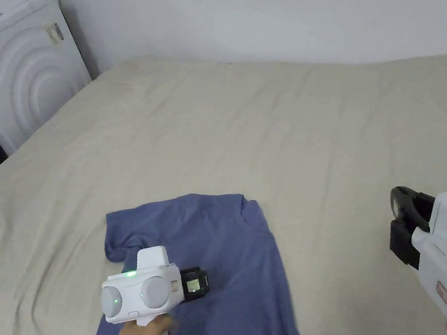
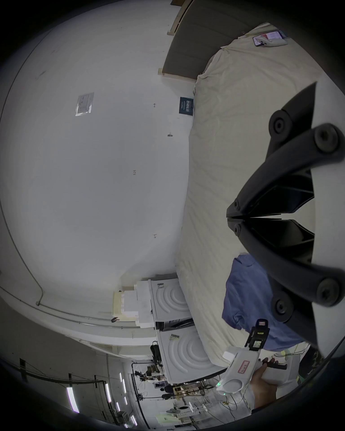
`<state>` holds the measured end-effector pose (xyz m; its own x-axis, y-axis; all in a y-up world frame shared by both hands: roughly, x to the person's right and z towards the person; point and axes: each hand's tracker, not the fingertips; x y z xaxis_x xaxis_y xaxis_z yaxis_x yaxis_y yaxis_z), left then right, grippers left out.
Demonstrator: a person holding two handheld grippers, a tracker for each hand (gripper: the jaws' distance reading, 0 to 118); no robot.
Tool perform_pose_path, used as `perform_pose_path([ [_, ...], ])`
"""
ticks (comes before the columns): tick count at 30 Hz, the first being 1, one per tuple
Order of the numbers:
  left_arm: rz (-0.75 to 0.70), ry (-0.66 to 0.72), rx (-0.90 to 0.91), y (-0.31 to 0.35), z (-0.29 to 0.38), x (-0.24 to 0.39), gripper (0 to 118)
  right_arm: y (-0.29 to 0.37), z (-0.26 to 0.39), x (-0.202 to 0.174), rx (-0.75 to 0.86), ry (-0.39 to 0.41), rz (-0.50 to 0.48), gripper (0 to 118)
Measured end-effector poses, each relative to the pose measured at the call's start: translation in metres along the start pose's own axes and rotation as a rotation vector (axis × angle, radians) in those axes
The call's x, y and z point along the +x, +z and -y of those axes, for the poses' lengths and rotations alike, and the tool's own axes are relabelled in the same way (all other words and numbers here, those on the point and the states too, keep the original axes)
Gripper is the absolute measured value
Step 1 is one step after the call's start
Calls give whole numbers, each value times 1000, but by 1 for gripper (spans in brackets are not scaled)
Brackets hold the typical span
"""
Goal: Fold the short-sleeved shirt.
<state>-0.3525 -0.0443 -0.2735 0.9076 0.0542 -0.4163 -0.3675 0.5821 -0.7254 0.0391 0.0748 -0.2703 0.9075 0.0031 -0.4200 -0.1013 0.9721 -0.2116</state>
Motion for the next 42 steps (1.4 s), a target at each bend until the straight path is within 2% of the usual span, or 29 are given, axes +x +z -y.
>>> perform_pose_path([
  [4, -4, 26, -104, -24, 8, 9, 110, 3, 3, 7, -22, -3, 22, 0],
  [6, -25, 8, -141, -23, 13, 18, 103, 4, 6, 10, -30, -4, 30, 0],
  [8, -24, -16, -201, -29, 17, 26, 75, 6, 8, 13, -39, -6, 36, 0],
  [9, 1, -20, -198, -39, 18, 20, 74, 6, 8, 14, -41, -7, 38, 0],
  [10, -9, -20, -173, -34, 19, 24, 66, 7, 9, 16, -44, -6, 42, 0],
  [12, 15, -54, -176, -30, 15, 28, 28, 9, 9, 18, -47, -8, 47, 0],
  [13, 19, -81, -165, -18, 19, 42, 13, 10, 9, 19, -48, -13, 50, 0],
  [14, 2, -116, -159, -16, 21, 46, 6, 11, 9, 21, -47, -20, 51, 0],
  [17, 12, -177, -130, -19, 26, 39, 3, 12, 10, 26, -45, -28, 56, 0],
  [21, 120, -77, -48, 11, 29, 25, 2, 19, 5, 30, -33, -27, 60, 0],
  [26, 320, 147, 41, 45, 18, -8, 0, 29, 3, 39, -14, -36, 71, 0],
  [29, 387, 190, 72, 65, 12, -5, 0, 40, -1, 44, -2, -50, 82, 0],
  [35, 474, 61, 171, 108, -25, 39, 0, 66, -7, 62, 32, -69, 124, 0],
  [42, 546, -139, 316, 163, -80, 128, 0, 110, -13, 93, 78, -72, 205, 0],
])
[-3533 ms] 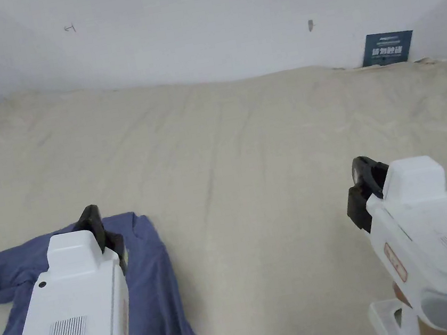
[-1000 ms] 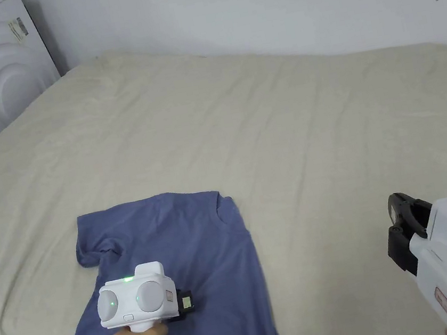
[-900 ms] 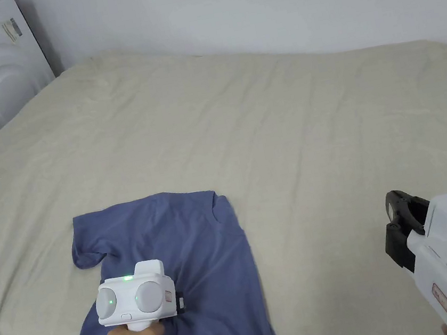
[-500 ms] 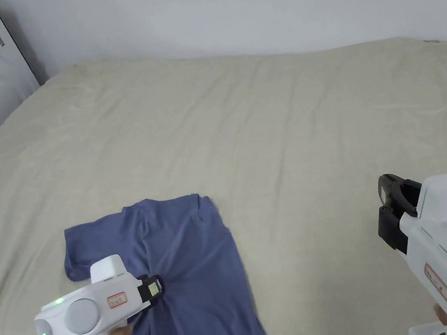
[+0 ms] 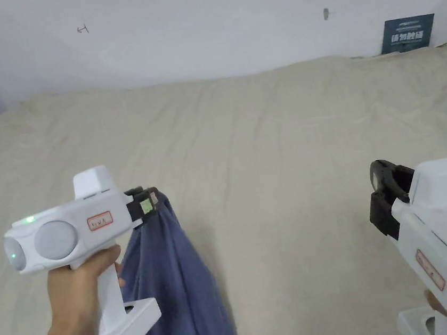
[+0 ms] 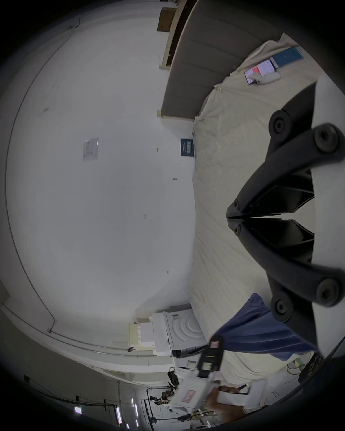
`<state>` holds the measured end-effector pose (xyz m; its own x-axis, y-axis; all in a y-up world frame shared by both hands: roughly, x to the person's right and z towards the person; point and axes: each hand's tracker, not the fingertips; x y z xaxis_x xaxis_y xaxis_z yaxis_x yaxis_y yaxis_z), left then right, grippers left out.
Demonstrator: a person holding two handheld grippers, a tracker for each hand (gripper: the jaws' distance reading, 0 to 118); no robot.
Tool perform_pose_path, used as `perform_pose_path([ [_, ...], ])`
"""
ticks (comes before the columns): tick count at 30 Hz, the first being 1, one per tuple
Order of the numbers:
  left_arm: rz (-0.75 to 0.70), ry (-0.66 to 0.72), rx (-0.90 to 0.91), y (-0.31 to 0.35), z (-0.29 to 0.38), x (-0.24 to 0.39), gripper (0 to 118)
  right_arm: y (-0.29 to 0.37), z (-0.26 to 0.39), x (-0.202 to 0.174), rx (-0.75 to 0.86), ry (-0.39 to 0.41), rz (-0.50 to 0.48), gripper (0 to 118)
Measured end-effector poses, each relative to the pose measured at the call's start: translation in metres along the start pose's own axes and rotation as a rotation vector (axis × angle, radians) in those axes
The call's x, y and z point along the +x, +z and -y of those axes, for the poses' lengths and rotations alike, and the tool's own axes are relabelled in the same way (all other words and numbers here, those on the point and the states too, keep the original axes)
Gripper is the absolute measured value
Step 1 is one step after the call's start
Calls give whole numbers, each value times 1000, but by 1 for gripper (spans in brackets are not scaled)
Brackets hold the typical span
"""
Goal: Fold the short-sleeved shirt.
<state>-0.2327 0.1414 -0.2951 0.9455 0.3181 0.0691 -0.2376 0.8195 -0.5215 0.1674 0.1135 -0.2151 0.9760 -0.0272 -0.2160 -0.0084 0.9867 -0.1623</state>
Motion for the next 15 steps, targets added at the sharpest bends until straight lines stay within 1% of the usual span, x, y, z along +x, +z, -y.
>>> perform_pose_path([
  [7, 133, -120, 72, -12, -49, 96, 0, 29, -6, 46, 38, 1, 95, 0],
  [9, 164, -171, 73, -17, -57, 121, 0, 38, -9, 55, 46, -7, 123, 0],
  [15, 257, -254, 84, -29, -70, 182, 0, 56, -12, 81, 64, -19, 197, 0],
])
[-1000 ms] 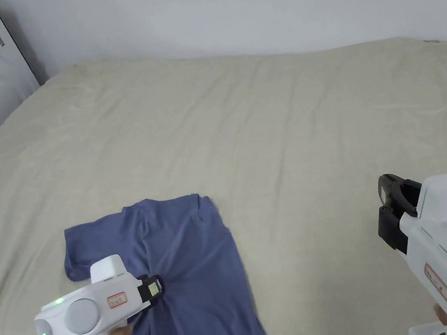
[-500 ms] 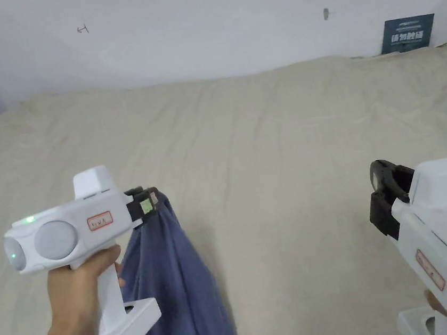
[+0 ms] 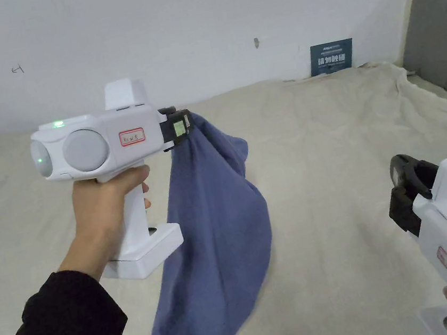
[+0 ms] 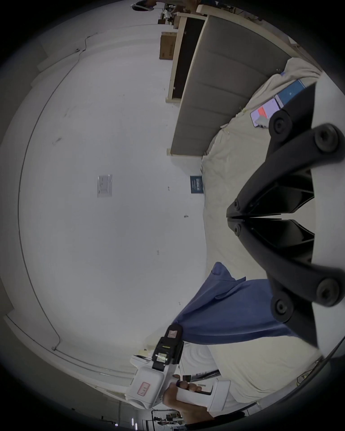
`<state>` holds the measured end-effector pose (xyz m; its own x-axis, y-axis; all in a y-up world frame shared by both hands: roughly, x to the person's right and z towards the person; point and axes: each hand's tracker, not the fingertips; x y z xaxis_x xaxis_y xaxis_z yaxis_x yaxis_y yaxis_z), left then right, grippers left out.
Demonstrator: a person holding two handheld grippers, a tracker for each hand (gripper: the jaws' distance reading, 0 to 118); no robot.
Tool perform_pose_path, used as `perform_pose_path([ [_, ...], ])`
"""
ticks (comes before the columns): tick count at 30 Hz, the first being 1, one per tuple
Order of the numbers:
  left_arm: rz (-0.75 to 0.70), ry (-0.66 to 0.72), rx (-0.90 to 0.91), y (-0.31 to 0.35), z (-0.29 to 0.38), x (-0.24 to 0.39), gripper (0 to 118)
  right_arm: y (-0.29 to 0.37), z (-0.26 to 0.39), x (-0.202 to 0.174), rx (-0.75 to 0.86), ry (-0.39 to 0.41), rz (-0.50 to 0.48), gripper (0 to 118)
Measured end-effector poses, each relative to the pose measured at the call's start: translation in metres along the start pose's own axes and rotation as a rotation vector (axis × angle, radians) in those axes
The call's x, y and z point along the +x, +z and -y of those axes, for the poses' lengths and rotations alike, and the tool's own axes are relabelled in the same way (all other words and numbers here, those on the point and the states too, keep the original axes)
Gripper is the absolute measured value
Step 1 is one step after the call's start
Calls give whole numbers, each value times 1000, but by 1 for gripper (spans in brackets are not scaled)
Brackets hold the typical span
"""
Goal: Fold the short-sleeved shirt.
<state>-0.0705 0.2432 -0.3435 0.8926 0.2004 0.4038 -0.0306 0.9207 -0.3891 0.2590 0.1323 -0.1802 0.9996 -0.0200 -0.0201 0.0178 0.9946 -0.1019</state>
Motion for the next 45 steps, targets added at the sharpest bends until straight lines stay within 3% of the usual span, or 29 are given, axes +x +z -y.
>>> perform_pose_path([
  [6, 48, -127, -112, -44, 18, 40, 0, 7, 1, 19, 2, -7, 52, 0],
  [17, 33, -246, -501, -144, 168, 64, 0, 11, 15, 35, -32, -20, 94, 0],
  [29, -6, -215, -787, -189, 277, 69, 2, 9, 32, 46, -66, -42, 118, 0],
  [33, 1, -142, -750, -181, 279, 67, 19, 12, 33, 49, -69, -33, 123, 0],
  [34, 9, -119, -728, -178, 272, 66, 31, 14, 31, 47, -69, -31, 124, 0],
  [36, 48, -51, -704, -170, 257, 64, 70, 16, 29, 47, -66, -33, 126, 0],
  [38, 57, -11, -629, -153, 237, 66, 94, 17, 28, 48, -61, -37, 126, 0],
  [45, 1, -20, -222, -63, 154, 59, 97, 19, 12, 44, -18, -36, 119, 0],
])
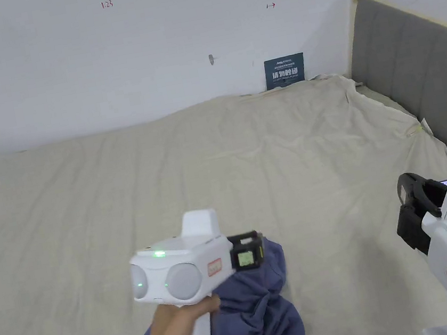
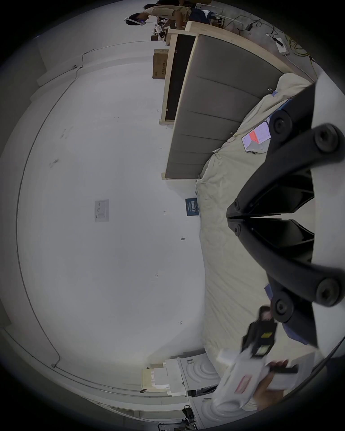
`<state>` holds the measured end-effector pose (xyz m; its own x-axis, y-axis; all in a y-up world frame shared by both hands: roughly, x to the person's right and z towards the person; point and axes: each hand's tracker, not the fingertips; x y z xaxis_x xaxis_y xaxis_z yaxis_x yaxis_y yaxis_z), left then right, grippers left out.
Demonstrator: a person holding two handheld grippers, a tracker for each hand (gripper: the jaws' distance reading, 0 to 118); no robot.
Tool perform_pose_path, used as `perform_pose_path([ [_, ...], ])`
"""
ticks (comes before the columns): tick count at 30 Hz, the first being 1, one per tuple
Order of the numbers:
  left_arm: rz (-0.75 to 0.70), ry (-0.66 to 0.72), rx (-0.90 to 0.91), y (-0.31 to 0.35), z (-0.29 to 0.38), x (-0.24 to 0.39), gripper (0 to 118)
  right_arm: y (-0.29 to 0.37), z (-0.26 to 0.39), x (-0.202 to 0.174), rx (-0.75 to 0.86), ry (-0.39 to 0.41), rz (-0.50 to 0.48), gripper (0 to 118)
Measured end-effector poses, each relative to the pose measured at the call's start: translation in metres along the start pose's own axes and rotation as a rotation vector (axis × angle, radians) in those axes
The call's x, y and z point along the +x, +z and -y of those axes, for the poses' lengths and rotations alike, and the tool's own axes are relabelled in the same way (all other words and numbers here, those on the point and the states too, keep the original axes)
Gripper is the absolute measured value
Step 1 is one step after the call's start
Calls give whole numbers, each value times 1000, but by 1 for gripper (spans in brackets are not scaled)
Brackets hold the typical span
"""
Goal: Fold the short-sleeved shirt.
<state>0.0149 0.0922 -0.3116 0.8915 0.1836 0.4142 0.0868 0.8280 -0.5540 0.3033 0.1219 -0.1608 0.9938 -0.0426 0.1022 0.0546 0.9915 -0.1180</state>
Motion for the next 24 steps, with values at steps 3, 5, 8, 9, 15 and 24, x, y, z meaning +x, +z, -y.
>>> perform_pose_path([
  [3, -85, 3, 130, 44, -17, -10, 97, 0, -7, -3, 23, 3, -7, 0],
  [5, -149, -10, 224, 70, -21, -19, 97, 0, -11, -7, 37, 3, -10, 0],
  [8, -277, -29, 330, 96, -19, -34, 97, 0, -16, -11, 53, 6, -18, 0],
  [9, -316, -30, 361, 102, -17, -38, 96, 1, -18, -14, 57, 7, -21, 0],
  [15, -460, 11, 488, 128, 9, -68, 89, -1, -22, -25, 73, 12, -38, 0],
  [24, -517, -40, 549, 145, 51, -84, 1, 0, -21, -43, 72, 12, -62, 0],
])
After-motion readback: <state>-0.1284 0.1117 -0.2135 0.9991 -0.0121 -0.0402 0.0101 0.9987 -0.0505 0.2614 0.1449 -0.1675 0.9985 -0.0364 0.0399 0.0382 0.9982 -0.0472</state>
